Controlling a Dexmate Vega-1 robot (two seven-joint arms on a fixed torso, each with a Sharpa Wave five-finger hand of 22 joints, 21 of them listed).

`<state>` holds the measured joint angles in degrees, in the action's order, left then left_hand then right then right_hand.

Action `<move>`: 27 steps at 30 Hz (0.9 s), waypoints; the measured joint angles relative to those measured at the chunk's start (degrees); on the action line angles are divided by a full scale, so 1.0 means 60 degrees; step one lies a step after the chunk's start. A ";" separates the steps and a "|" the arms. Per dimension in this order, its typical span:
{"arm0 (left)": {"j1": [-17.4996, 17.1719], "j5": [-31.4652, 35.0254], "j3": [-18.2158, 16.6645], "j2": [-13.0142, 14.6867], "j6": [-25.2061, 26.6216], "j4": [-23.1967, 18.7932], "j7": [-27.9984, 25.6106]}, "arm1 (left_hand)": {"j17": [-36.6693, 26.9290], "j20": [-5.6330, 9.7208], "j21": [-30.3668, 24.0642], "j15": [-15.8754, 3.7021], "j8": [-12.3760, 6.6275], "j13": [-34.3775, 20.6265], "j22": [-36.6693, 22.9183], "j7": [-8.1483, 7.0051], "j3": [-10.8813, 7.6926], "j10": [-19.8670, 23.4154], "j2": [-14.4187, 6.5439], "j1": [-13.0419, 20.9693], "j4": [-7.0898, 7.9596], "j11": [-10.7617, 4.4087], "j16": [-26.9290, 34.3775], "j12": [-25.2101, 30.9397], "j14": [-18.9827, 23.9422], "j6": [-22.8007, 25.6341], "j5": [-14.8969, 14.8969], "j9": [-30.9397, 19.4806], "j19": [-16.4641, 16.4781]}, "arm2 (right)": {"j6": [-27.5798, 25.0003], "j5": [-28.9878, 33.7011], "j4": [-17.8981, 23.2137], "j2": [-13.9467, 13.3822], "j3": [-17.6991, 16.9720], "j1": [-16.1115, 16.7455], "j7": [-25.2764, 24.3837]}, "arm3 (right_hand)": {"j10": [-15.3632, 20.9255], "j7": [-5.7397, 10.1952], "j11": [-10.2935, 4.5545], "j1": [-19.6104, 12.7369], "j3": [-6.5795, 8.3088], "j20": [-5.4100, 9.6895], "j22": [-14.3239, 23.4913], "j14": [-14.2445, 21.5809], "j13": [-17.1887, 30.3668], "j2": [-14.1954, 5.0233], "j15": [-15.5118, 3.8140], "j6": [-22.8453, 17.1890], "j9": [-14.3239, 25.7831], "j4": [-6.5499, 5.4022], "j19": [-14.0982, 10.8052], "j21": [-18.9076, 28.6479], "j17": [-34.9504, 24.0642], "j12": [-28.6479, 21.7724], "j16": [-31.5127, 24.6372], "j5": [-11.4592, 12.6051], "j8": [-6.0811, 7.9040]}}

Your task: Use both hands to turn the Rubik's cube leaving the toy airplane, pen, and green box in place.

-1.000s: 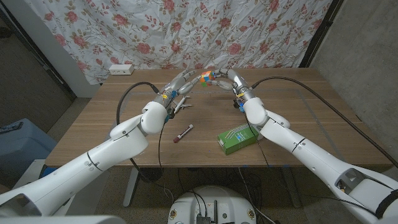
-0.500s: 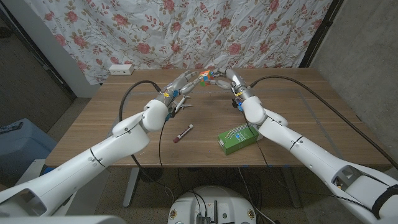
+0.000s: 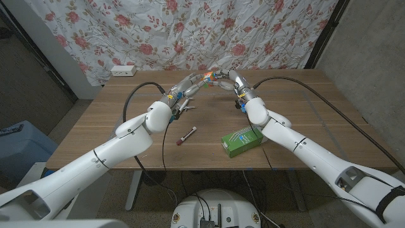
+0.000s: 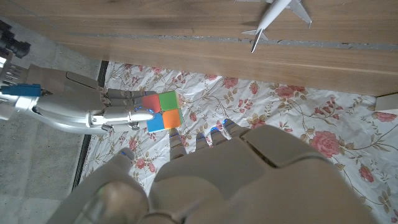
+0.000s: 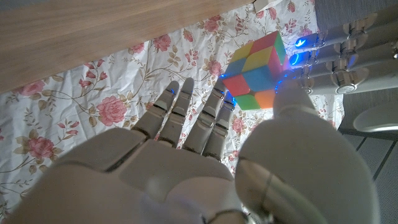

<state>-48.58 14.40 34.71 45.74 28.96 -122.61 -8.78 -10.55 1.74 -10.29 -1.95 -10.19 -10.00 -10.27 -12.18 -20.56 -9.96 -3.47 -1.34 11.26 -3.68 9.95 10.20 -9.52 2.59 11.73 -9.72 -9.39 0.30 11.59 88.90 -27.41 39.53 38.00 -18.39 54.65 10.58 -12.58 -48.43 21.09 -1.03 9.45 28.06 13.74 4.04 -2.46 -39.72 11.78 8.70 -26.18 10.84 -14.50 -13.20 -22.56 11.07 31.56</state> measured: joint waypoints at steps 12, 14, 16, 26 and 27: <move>0.0046 -0.0068 0.0018 -0.0033 -0.0052 0.0090 0.0081 | 0.0027 0.0000 -0.0062 0.0000 0.0002 0.0000 0.0001 -0.0051 0.0097 0.0000 0.0000 0.0000 0.0043 0.0000 0.0006 0.0000 0.0001 0.0050 0.0000 -0.0020 0.0000 | -0.0093 -0.0048 -0.0058 0.0057 0.0002 -0.0013 -0.0110 | -0.0001 0.0070 0.0000 -0.0001 -0.0011 -0.0035 0.0000 0.0069 -0.0001 0.0000 -0.0069 -0.0070 -0.0036 0.0011 -0.0035 0.0000 -0.0047 0.0001 0.0000 -0.0008 -0.0034; 0.0053 -0.0073 0.0025 -0.0036 -0.0062 0.0106 0.0095 | 0.0027 0.0000 -0.0062 0.0000 0.0001 0.0000 0.0000 -0.0051 0.0106 0.0001 0.0000 0.0000 0.0052 0.0001 0.0043 0.0000 0.0000 0.0050 0.0000 -0.0023 0.0000 | -0.0122 -0.0057 -0.0058 0.0059 0.0001 -0.0013 -0.0146 | 0.0000 0.0070 -0.0001 -0.0001 -0.0011 -0.0035 0.0000 0.0069 -0.0001 0.0001 -0.0069 -0.0070 -0.0036 0.0011 -0.0035 0.0000 -0.0047 0.0001 0.0000 -0.0009 -0.0035; 0.0054 -0.0074 0.0029 -0.0037 -0.0063 0.0108 0.0098 | 0.0026 0.0000 -0.0062 0.0000 0.0001 0.0000 0.0001 -0.0051 0.0106 0.0001 0.0000 0.0000 0.0053 0.0001 0.0043 0.0000 0.0000 0.0050 0.0000 -0.0023 0.0000 | -0.0138 -0.0068 -0.0058 0.0060 -0.0005 -0.0006 -0.0165 | 0.0010 0.0049 -0.0011 -0.0001 -0.0011 -0.0035 0.0000 0.0069 -0.0002 0.0000 -0.0069 -0.0091 -0.0035 0.0011 -0.0035 0.0000 -0.0047 0.0002 0.0000 -0.0009 -0.0060; 0.0058 -0.0075 0.0060 -0.0052 -0.0063 0.0110 0.0110 | 0.0026 0.0023 -0.0062 0.0000 0.0001 0.0001 0.0001 0.0001 0.0181 0.0001 0.0000 0.0000 0.0049 0.0001 0.0043 0.0067 0.0000 0.0101 0.0000 -0.0021 -0.0022 | -0.0226 -0.0129 0.0023 0.0058 -0.0067 0.0087 -0.0273 | 0.0088 0.0031 -0.0020 -0.0001 -0.0013 -0.0035 0.0000 0.0068 0.0035 0.0001 -0.0069 -0.0109 -0.0027 0.0013 -0.0035 0.0000 -0.0046 0.0030 -0.0069 -0.0037 -0.0029; 0.0063 -0.0075 0.0072 -0.0057 -0.0060 0.0110 0.0116 | 0.0026 0.0026 -0.0062 0.0000 0.0002 0.0000 0.0001 0.0001 0.0183 0.0001 0.0000 0.0000 0.0051 0.0001 0.0043 0.0067 0.0000 0.0100 0.0000 -0.0020 -0.0025 | -0.0246 -0.0144 0.0045 0.0057 -0.0075 0.0101 -0.0301 | 0.0088 0.0031 -0.0020 -0.0001 -0.0013 -0.0035 0.0000 0.0068 0.0042 0.0001 -0.0069 -0.0109 -0.0027 0.0013 -0.0035 0.0000 -0.0047 0.0029 -0.0069 -0.0037 -0.0029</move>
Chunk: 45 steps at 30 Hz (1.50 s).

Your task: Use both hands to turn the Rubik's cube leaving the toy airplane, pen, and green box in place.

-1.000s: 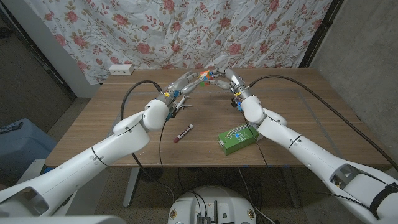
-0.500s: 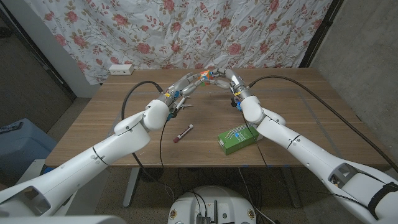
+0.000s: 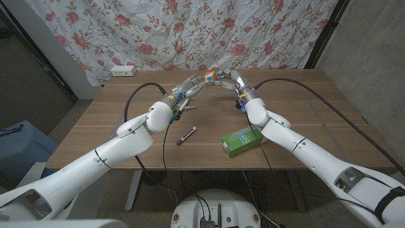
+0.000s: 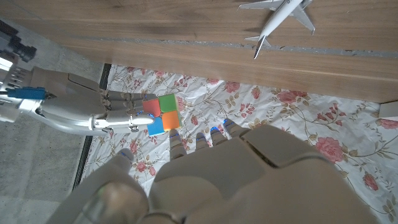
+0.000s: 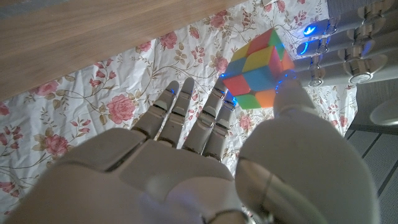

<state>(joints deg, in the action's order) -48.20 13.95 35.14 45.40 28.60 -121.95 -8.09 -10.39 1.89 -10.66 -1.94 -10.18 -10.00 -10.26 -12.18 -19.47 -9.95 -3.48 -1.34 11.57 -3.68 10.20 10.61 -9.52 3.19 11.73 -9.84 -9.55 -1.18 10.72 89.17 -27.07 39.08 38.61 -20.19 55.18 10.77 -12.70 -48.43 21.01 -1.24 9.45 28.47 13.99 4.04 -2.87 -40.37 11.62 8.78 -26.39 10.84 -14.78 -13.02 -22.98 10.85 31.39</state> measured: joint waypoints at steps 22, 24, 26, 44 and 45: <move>0.0101 -0.0041 0.0126 -0.0036 0.0063 0.0034 0.0170 | -0.0002 -0.0007 0.0000 0.0000 0.0008 0.0000 0.0001 -0.0017 0.0114 0.0000 0.0000 0.0000 -0.0045 0.0000 0.0000 0.0017 0.0000 0.0118 0.0000 0.0015 0.0007 | -0.0134 -0.0187 0.0199 0.0013 -0.0118 0.0168 -0.0199 | 0.0070 -0.0082 -0.0001 0.0000 -0.0039 0.0000 0.0000 0.0000 0.0000 0.0000 0.0000 -0.0082 -0.0003 0.0039 0.0000 0.0000 0.0002 -0.0053 0.0000 -0.0036 0.0036; 0.0101 -0.0053 0.0127 -0.0036 0.0039 0.0035 0.0173 | -0.0002 -0.0007 -0.0050 0.0000 0.0017 0.0000 0.0001 -0.0017 0.0114 0.0000 0.0000 0.0000 -0.0045 0.0000 0.0000 0.0044 0.0001 0.0118 0.0000 0.0022 0.0007 | -0.0136 -0.0189 0.0225 0.0032 -0.0135 0.0183 -0.0203 | 0.0070 -0.0082 -0.0001 -0.0001 -0.0039 0.0000 0.0000 -0.0001 0.0013 0.0000 0.0000 -0.0083 -0.0005 0.0039 0.0001 0.0000 0.0002 -0.0052 0.0000 -0.0037 0.0036; 0.0101 -0.0058 0.0127 -0.0036 0.0018 0.0035 0.0173 | -0.0002 -0.0007 -0.0074 0.0000 0.0026 0.0000 0.0001 -0.0017 0.0114 0.0000 0.0000 0.0000 -0.0045 0.0000 0.0000 0.0044 0.0000 0.0117 0.0000 0.0022 0.0007 | -0.0136 -0.0189 0.0236 0.0042 -0.0139 0.0198 -0.0203 | 0.0069 -0.0082 -0.0002 -0.0001 -0.0039 0.0000 0.0000 0.0000 0.0047 0.0000 0.0000 -0.0083 -0.0007 0.0039 0.0001 0.0000 0.0002 -0.0047 0.0000 -0.0037 0.0036; 0.0115 -0.0087 0.0168 -0.0047 -0.0203 0.0128 0.0257 | -0.0002 -0.0008 -0.0074 0.0000 -0.0012 0.0000 0.0001 -0.0016 0.0189 0.0001 0.0000 0.0000 -0.0047 0.0000 0.0000 0.0044 0.0000 0.0117 0.0000 0.0000 0.0008 | -0.0270 -0.0274 0.0278 0.0237 -0.0156 0.0257 -0.0409 | 0.0122 -0.0133 0.0051 -0.0124 -0.0104 0.0035 0.0000 0.0088 0.0042 -0.0123 0.0017 -0.0134 -0.0008 0.0053 -0.0034 0.0000 0.0003 -0.0027 -0.0079 -0.0104 0.0010; 0.0115 -0.0087 0.0168 -0.0047 -0.0210 0.0128 0.0262 | -0.0002 -0.0008 -0.0074 0.0000 -0.0012 0.0000 0.0001 -0.0016 0.0189 0.0001 0.0000 0.0000 -0.0047 0.0000 0.0000 0.0044 0.0000 0.0117 0.0000 0.0000 0.0008 | -0.0270 -0.0274 0.0279 0.0252 -0.0157 0.0261 -0.0409 | 0.0122 -0.0133 0.0051 -0.0124 -0.0104 0.0035 -0.0001 0.0087 0.0041 -0.0123 0.0017 -0.0134 -0.0007 0.0053 -0.0034 0.0000 0.0003 -0.0037 -0.0079 -0.0107 0.0009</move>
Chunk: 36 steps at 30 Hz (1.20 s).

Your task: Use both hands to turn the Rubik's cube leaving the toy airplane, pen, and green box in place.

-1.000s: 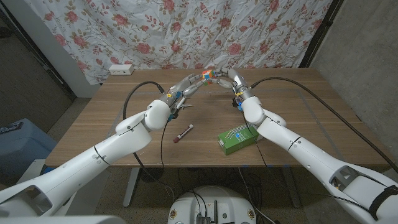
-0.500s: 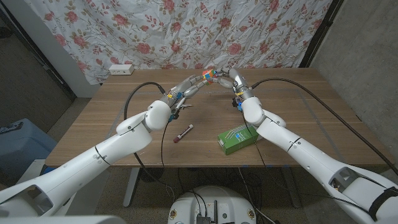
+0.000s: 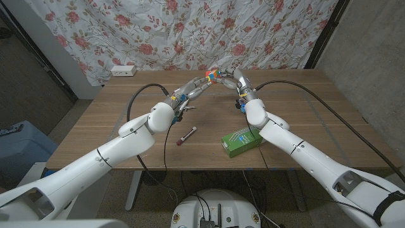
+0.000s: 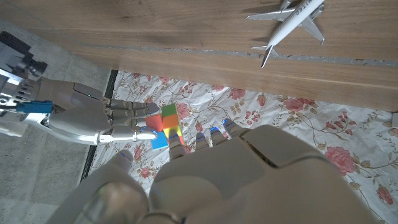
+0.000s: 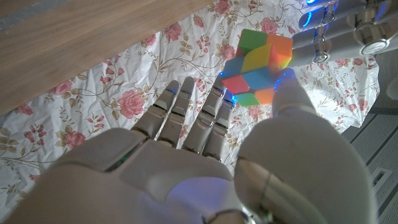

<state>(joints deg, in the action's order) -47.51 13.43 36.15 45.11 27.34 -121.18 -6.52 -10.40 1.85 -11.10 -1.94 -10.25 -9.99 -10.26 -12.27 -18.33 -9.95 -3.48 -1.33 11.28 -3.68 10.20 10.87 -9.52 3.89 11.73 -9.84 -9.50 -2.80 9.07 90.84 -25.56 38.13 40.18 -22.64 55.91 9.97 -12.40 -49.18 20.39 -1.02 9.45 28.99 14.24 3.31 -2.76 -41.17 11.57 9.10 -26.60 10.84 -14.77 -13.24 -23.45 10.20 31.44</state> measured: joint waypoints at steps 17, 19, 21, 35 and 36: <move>0.0062 -0.0003 0.0001 0.0006 -0.0081 0.0119 0.0047 | 0.0000 0.0000 0.0000 0.0000 0.0008 0.0023 0.0000 -0.0002 0.0038 0.0000 0.0000 0.0000 -0.0039 0.0000 0.0000 0.0000 0.0001 0.0002 0.0000 0.0010 0.0000 | -0.0223 -0.0274 0.0060 0.0163 -0.0028 0.0063 -0.0306 | -0.0001 0.0001 -0.0001 0.0000 -0.0027 0.0000 0.0000 -0.0001 0.0048 0.0000 0.0001 0.0001 0.0005 -0.0026 0.0001 0.0000 0.0000 -0.0019 0.0000 0.0032 0.0007; 0.0059 0.0000 0.0005 0.0001 -0.0108 0.0125 0.0047 | 0.0000 0.0000 0.0000 0.0000 0.0008 0.0022 0.0000 -0.0053 0.0038 0.0000 0.0000 0.0000 -0.0039 0.0000 0.0000 0.0000 0.0000 0.0053 0.0000 0.0011 0.0001 | -0.0232 -0.0303 0.0087 0.0202 -0.0035 0.0079 -0.0323 | -0.0001 0.0001 -0.0001 0.0000 -0.0027 0.0000 0.0000 -0.0001 0.0048 0.0000 0.0001 0.0001 0.0001 -0.0026 0.0001 0.0000 0.0000 -0.0018 -0.0048 0.0032 0.0007; 0.0050 0.0002 0.0011 -0.0008 -0.0113 0.0133 0.0047 | 0.0000 0.0000 0.0000 0.0000 0.0005 0.0022 0.0000 -0.0019 0.0038 0.0000 0.0000 0.0000 -0.0040 0.0000 0.0000 0.0000 0.0000 0.0090 0.0000 0.0002 0.0001 | -0.0241 -0.0332 0.0100 0.0220 -0.0041 0.0087 -0.0336 | -0.0001 0.0001 -0.0001 0.0000 -0.0065 0.0000 0.0000 -0.0001 0.0048 0.0000 0.0001 0.0001 -0.0017 0.0012 0.0001 0.0000 0.0000 -0.0018 -0.0048 0.0031 0.0007; 0.0033 0.0018 0.0038 -0.0049 -0.0133 0.0176 0.0039 | -0.0001 0.0000 0.0000 0.0000 0.0000 0.0022 0.0001 -0.0019 0.0077 0.0000 0.0000 0.0000 0.0000 0.0000 0.0000 0.0000 0.0000 0.0088 0.0068 0.0005 0.0000 | -0.0322 -0.0506 0.0152 0.0280 -0.0068 0.0110 -0.0382 | 0.0000 0.0001 -0.0002 0.0000 -0.0109 -0.0070 0.0000 -0.0002 0.0095 0.0000 0.0001 0.0001 -0.0045 -0.0025 -0.0069 0.0000 0.0001 -0.0011 -0.0047 0.0024 0.0002; 0.0033 0.0019 0.0038 -0.0048 -0.0133 0.0177 0.0039 | -0.0001 0.0000 0.0000 0.0000 0.0000 0.0021 0.0001 -0.0019 0.0077 0.0000 0.0000 0.0000 0.0000 0.0000 0.0000 0.0000 0.0000 0.0088 0.0068 0.0005 0.0001 | -0.0333 -0.0516 0.0152 0.0282 -0.0070 0.0110 -0.0387 | 0.0000 0.0001 -0.0002 0.0000 -0.0118 -0.0070 0.0000 -0.0002 0.0095 0.0000 0.0001 0.0001 -0.0044 -0.0017 -0.0069 0.0000 0.0001 -0.0010 -0.0047 0.0023 0.0001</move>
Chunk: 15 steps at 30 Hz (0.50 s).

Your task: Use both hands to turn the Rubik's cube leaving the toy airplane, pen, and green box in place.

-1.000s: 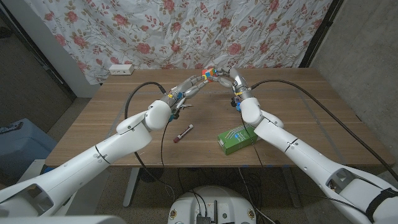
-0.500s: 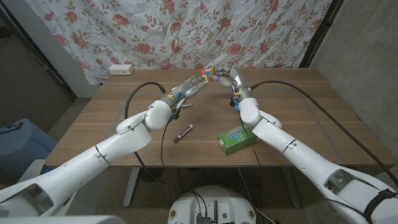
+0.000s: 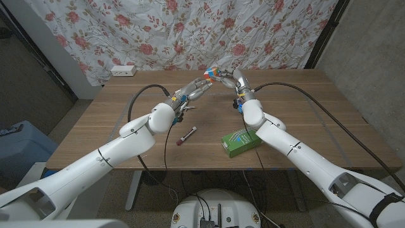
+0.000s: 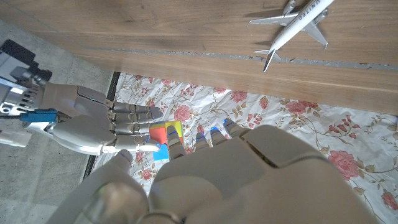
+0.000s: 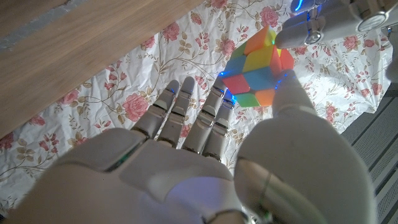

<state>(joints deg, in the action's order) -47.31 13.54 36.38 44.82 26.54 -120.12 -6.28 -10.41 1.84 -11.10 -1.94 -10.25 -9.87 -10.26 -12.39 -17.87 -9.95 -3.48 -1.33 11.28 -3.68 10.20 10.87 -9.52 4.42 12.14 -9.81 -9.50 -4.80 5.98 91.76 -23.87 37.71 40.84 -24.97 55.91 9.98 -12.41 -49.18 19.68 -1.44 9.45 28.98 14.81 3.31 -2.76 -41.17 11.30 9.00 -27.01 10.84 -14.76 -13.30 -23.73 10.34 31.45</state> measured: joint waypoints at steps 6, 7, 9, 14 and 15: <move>-0.0032 0.0000 -0.0001 0.0012 0.0004 -0.0028 0.0000 | 0.0000 0.0000 0.0000 0.0000 0.0000 0.0000 0.0000 0.0003 0.0041 0.0000 0.0000 0.0000 -0.0041 0.0000 0.0000 0.0000 0.0000 0.0003 0.0000 0.0000 0.0000 | -0.0078 -0.0044 0.0006 0.0005 -0.0018 0.0002 -0.0029 | 0.0034 0.0000 -0.0034 0.0000 -0.0010 0.0000 0.0000 0.0000 0.0000 0.0000 0.0000 0.0000 0.0004 -0.0009 0.0000 0.0000 0.0000 0.0011 0.0000 -0.0026 -0.0002; -0.0039 0.0000 -0.0005 0.0017 0.0004 -0.0044 0.0000 | 0.0000 0.0000 0.0000 0.0000 0.0000 0.0000 0.0000 0.0039 0.0041 0.0000 0.0000 0.0000 -0.0041 0.0000 0.0000 0.0000 0.0000 0.0039 0.0000 0.0000 0.0000 | -0.0090 -0.0051 0.0006 0.0005 -0.0018 0.0002 -0.0032 | 0.0034 0.0000 -0.0034 0.0000 -0.0029 0.0000 0.0000 0.0000 0.0000 0.0000 0.0000 0.0000 0.0005 -0.0026 0.0000 0.0000 0.0000 0.0011 0.0000 -0.0026 -0.0004; -0.0070 -0.0004 -0.0027 0.0043 0.0032 -0.0097 0.0001 | 0.0000 0.0000 0.0000 0.0000 0.0000 0.0000 0.0000 0.0072 0.0040 0.0000 0.0000 0.0000 -0.0041 0.0000 0.0000 0.0000 0.0000 0.0071 0.0000 0.0000 0.0000 | -0.0125 -0.0064 0.0008 0.0004 -0.0022 0.0003 -0.0038 | 0.0034 0.0000 -0.0034 0.0000 -0.0041 0.0000 0.0000 0.0000 -0.0001 0.0000 0.0000 0.0000 0.0006 -0.0037 0.0000 0.0000 -0.0012 0.0011 0.0000 -0.0027 -0.0011; -0.0133 -0.0032 -0.0097 0.0083 0.0077 -0.0187 0.0001 | 0.0000 0.0000 0.0000 0.0000 0.0000 -0.0001 0.0000 0.0086 0.0040 0.0000 0.0000 0.0000 -0.0041 0.0000 0.0000 0.0000 0.0000 0.0086 0.0000 0.0000 0.0000 | -0.0182 -0.0077 0.0009 0.0001 -0.0025 0.0003 -0.0043 | 0.0034 0.0000 -0.0034 0.0000 -0.0042 0.0000 0.0000 0.0000 -0.0002 0.0000 0.0000 0.0000 -0.0029 -0.0036 0.0001 0.0000 -0.0049 0.0018 0.0001 -0.0031 -0.0053; -0.0147 -0.0062 -0.0118 0.0099 0.0084 -0.0213 -0.0003 | 0.0000 0.0000 0.0000 0.0000 0.0001 -0.0001 0.0000 0.0086 0.0040 0.0000 0.0000 0.0000 -0.0041 0.0000 0.0000 0.0000 0.0000 0.0085 0.0000 -0.0001 0.0000 | -0.0201 -0.0079 0.0009 -0.0005 -0.0026 -0.0002 -0.0044 | 0.0034 0.0000 -0.0034 0.0000 -0.0045 0.0000 0.0000 0.0000 -0.0002 0.0000 0.0000 0.0000 -0.0031 -0.0033 0.0001 0.0000 -0.0048 0.0018 0.0001 -0.0033 -0.0054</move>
<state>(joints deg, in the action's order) -48.19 13.17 35.67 45.42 27.05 -121.40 -6.30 -10.41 1.85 -11.10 -1.95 -10.25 -9.87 -10.26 -11.87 -17.63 -9.95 -3.48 -1.33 11.03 -3.68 10.20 10.87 -9.52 4.93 12.14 -9.81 -9.50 -6.01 5.50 91.81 -23.90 37.56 40.83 -25.23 56.11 9.98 -12.62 -49.18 19.41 -1.44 9.45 28.98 14.79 3.30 -2.76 -41.17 11.12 8.80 -27.00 10.84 -15.05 -13.19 -23.73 10.14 31.12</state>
